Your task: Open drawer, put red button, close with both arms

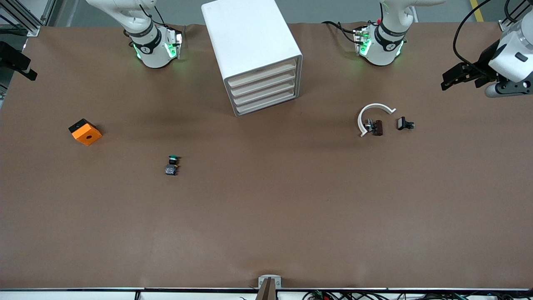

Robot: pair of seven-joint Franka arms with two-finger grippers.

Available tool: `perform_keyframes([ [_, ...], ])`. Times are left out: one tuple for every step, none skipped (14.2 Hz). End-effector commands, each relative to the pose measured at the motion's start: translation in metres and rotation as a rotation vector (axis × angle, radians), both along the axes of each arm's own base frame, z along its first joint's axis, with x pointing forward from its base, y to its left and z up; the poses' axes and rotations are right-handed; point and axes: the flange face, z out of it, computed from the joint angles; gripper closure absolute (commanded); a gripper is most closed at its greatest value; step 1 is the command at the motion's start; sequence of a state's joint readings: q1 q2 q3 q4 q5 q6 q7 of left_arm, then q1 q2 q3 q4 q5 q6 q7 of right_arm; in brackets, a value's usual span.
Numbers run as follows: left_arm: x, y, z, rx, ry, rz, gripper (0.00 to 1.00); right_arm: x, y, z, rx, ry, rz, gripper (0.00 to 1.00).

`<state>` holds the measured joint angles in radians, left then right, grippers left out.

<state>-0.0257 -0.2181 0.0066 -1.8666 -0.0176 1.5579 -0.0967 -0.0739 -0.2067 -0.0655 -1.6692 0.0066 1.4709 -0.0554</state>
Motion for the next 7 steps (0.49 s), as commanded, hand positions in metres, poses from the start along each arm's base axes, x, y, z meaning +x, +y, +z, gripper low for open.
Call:
perform_keyframes([
  [0.019, -0.005, 0.016, 0.020, -0.036, -0.031, 0.00, -0.007, 0.003, 0.002, 0.013, -0.010, -0.005, 0.00],
  [0.025, -0.009, 0.020, 0.020, -0.041, -0.035, 0.00, -0.006, 0.003, 0.002, 0.013, -0.011, -0.005, 0.00],
  [0.029, -0.011, 0.023, 0.018, -0.047, -0.037, 0.00, -0.006, 0.003, 0.002, 0.013, -0.011, -0.002, 0.00],
  [0.032, -0.012, 0.024, 0.018, -0.048, -0.040, 0.00, -0.006, 0.003, 0.002, 0.013, -0.011, -0.002, 0.00],
  [0.033, -0.011, 0.026, 0.018, -0.053, -0.037, 0.00, -0.006, 0.003, 0.002, 0.013, -0.011, -0.002, 0.00],
  [0.033, -0.010, 0.029, 0.018, -0.059, -0.035, 0.00, -0.006, 0.003, 0.002, 0.013, -0.011, -0.002, 0.00],
  [0.033, -0.009, 0.030, 0.018, -0.062, -0.032, 0.00, -0.006, 0.003, 0.002, 0.013, -0.011, 0.000, 0.00],
])
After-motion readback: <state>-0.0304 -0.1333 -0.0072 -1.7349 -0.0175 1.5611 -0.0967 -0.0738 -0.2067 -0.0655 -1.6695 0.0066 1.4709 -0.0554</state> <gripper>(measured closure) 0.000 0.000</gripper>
